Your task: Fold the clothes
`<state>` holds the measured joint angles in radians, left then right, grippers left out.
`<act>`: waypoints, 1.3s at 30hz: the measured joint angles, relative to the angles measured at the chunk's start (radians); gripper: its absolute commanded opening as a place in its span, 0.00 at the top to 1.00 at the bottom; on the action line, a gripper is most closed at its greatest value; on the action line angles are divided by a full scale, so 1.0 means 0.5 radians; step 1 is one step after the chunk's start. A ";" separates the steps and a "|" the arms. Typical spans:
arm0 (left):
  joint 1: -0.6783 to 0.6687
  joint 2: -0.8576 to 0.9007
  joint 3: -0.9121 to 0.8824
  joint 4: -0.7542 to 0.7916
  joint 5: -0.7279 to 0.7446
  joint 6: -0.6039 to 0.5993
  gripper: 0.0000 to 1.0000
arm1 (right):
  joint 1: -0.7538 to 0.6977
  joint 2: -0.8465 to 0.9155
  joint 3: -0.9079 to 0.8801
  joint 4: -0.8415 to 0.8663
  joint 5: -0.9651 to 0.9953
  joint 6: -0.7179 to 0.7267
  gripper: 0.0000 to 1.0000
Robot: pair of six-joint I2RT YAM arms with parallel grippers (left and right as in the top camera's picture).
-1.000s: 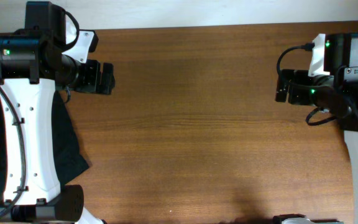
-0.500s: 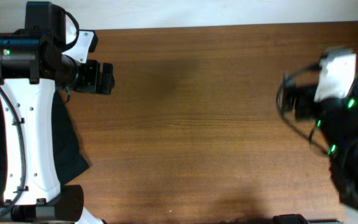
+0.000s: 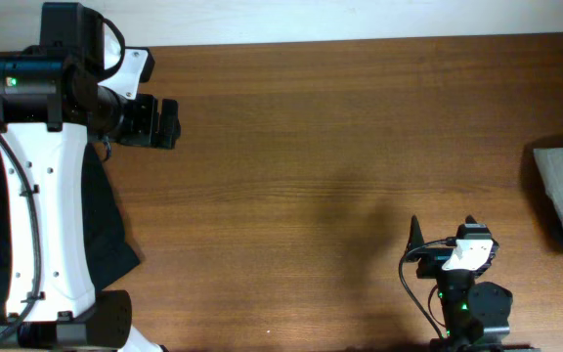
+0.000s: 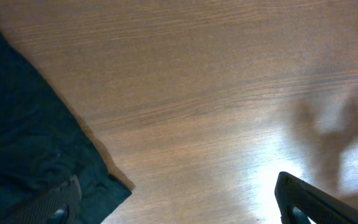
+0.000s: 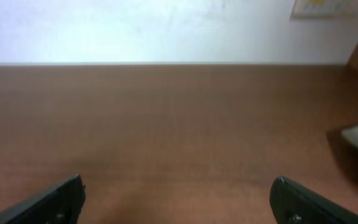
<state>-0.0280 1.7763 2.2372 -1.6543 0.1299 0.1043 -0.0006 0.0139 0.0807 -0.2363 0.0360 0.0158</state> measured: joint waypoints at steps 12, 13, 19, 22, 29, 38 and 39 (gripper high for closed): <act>0.000 0.000 0.000 0.000 0.000 0.000 0.01 | 0.000 0.000 -0.033 0.090 0.000 0.029 0.01; 0.000 0.000 0.000 0.000 0.000 0.000 0.01 | 0.000 0.000 -0.033 0.091 0.000 0.027 0.01; -0.027 -0.137 -0.239 0.687 -0.047 0.014 0.01 | 0.000 -0.004 -0.034 0.093 0.000 0.027 0.01; -0.062 -0.510 -0.788 1.266 -0.059 0.094 0.01 | 0.000 -0.004 -0.035 0.098 0.000 0.030 0.01; 0.021 -1.532 -2.248 2.324 -0.113 0.279 0.01 | 0.000 -0.009 -0.037 0.107 0.000 0.028 0.01; 0.033 -2.951 -3.722 2.871 -0.208 0.287 0.01 | 0.000 -0.004 -0.039 0.103 0.000 0.030 0.01; 0.033 -3.104 -3.863 2.863 -0.209 0.285 0.01 | 0.000 -0.004 -0.039 0.102 0.000 0.028 0.01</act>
<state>-0.0116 0.2241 0.3058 -0.2230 0.0254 0.2470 -0.0006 0.0120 0.0612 -0.1852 0.0360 0.0299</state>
